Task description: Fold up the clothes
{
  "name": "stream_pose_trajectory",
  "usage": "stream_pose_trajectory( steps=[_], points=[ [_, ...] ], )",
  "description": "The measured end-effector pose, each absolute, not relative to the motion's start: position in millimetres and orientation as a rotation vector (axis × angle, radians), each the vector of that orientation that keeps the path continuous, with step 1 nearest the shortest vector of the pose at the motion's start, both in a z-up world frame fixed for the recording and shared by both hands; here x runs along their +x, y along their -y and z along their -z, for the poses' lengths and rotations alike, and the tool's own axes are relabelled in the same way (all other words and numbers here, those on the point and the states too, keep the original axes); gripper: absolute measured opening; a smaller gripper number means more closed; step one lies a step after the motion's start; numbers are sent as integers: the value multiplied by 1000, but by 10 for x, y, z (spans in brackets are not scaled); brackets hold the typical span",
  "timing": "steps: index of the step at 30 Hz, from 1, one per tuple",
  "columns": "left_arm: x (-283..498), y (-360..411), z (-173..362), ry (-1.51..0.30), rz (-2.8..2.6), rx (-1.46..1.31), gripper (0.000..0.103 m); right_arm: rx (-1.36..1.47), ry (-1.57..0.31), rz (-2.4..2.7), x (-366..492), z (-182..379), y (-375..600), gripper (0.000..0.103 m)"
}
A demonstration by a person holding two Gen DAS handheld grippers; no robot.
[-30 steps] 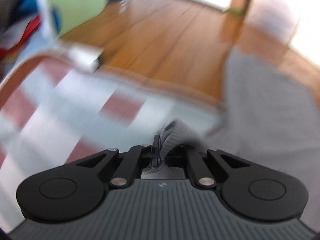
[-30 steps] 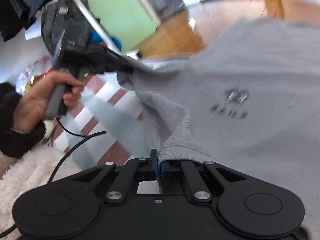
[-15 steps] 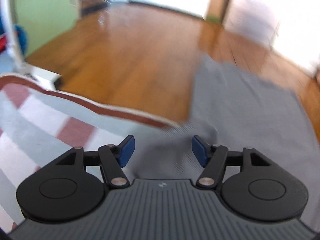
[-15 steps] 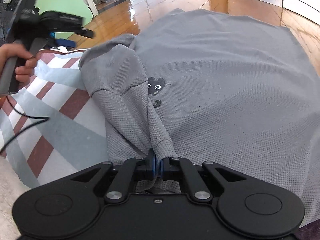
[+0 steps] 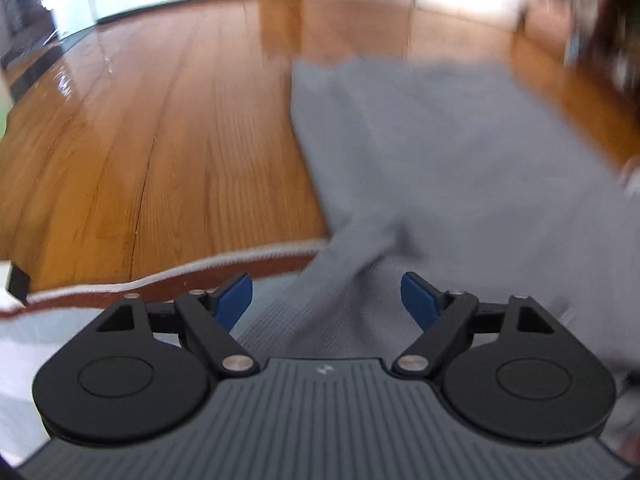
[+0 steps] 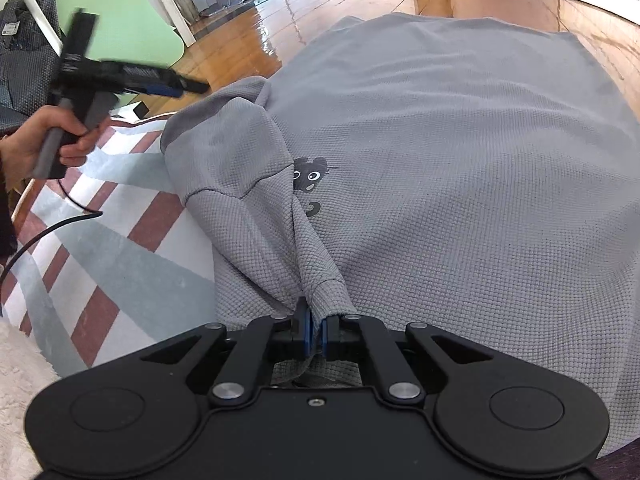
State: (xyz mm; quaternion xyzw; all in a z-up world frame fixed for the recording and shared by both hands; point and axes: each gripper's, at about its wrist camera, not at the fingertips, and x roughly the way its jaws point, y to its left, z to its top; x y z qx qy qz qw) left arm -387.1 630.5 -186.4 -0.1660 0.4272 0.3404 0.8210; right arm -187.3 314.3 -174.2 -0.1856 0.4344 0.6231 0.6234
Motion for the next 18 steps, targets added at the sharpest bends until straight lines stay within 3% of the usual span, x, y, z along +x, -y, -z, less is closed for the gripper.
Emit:
stream_pose_trajectory(
  steps=[2,4,5,6,7,13,16,17,18],
  points=[
    [-3812,-6300,1921,-934,-702,-337,81,-426,-995,-1430,-1881,1740,-3141,6],
    [-3758,-6294,1977,-954,-678,-323,72,-425,-993,-1430,-1888,1738,-3138,6],
    [-3774,-6304,1957,-937,-652,-354,47,-424,-991,-1429,-1893,1738,-3136,6],
    [-3793,-6315,1934,-918,-626,-386,13,-426,-988,-1428,-1900,1738,-3136,6],
    [-3812,-6326,1911,-899,-599,-419,2,-429,-984,-1429,-1907,1738,-3136,6],
    [-3893,-6179,1794,-865,-530,-470,3,-436,-971,-1429,-1924,1739,-3140,6],
    [-3851,-6088,1804,-875,-560,-464,10,-432,-973,-1429,-1919,1749,-3140,6],
    [-3837,-6058,1807,-879,-571,-462,24,-430,-974,-1429,-1917,1752,-3140,6],
    [-3832,-6043,1814,-872,-590,-453,46,-429,-974,-1428,-1916,1753,-3139,6]
  ],
)
